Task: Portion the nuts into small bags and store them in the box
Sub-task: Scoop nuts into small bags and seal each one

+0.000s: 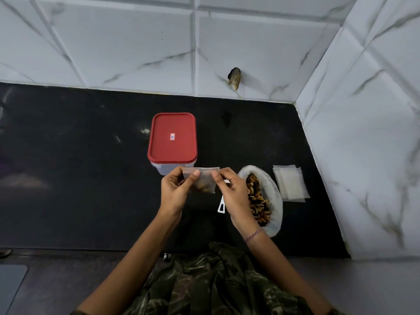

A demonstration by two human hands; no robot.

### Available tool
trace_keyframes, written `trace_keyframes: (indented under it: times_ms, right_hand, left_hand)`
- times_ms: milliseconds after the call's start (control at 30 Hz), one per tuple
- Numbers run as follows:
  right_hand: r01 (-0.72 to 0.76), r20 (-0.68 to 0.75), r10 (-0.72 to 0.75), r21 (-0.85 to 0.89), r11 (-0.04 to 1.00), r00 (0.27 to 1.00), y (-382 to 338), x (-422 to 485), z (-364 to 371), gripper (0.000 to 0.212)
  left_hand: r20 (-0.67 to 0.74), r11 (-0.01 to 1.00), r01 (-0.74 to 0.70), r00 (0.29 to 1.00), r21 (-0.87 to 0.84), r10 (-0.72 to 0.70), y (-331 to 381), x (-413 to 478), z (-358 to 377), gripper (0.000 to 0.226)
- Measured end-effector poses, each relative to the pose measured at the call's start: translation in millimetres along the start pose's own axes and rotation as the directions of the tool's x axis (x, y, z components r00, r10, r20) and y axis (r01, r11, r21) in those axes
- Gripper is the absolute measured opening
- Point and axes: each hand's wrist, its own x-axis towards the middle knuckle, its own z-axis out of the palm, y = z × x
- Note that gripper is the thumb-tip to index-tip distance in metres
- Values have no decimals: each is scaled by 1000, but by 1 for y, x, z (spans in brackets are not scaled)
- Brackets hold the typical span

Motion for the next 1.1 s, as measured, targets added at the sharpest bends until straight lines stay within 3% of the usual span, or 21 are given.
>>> trace_keyframes:
  times_ms: [200, 367, 500, 600, 800, 967, 1100]
  right_hand:
    - [-12, -23, 11, -31, 999, 1000, 17, 4, 11, 22]
    - [-175, 1, 177, -116, 978, 984, 44, 5, 28, 23]
    - [-350, -32, 349, -75, 934, 937, 56, 14, 40, 17]
    - [-459, 2, 459, -43, 888, 888, 66, 25, 50, 18]
    - [-432, -23, 432, -109, 895, 902, 67, 42, 63, 16]
    - [-395, -10, 401, -198, 897, 916, 68, 47, 67, 23]
    - [-89, 66, 143, -515, 853, 988, 64, 32, 61, 41]
  left_hand:
    - [-70, 997, -3, 998, 74, 9, -16, -2, -14, 18]
    - [-223, 973, 156, 968, 170, -116, -43, -6, -35, 22]
    - [-315, 913, 283, 931, 295, -186, -59, 2, -54, 16]
    - [-355, 887, 391, 888, 246, -293, -63, 13, -64, 11]
    - [-364, 837, 488, 847, 247, -386, -63, 39, -79, 16]
    - [-411, 827, 400, 882, 395, -230, -60, 41, -84, 30]
    - [-337, 689, 202, 939, 696, 65, -61, 22, -73, 43]
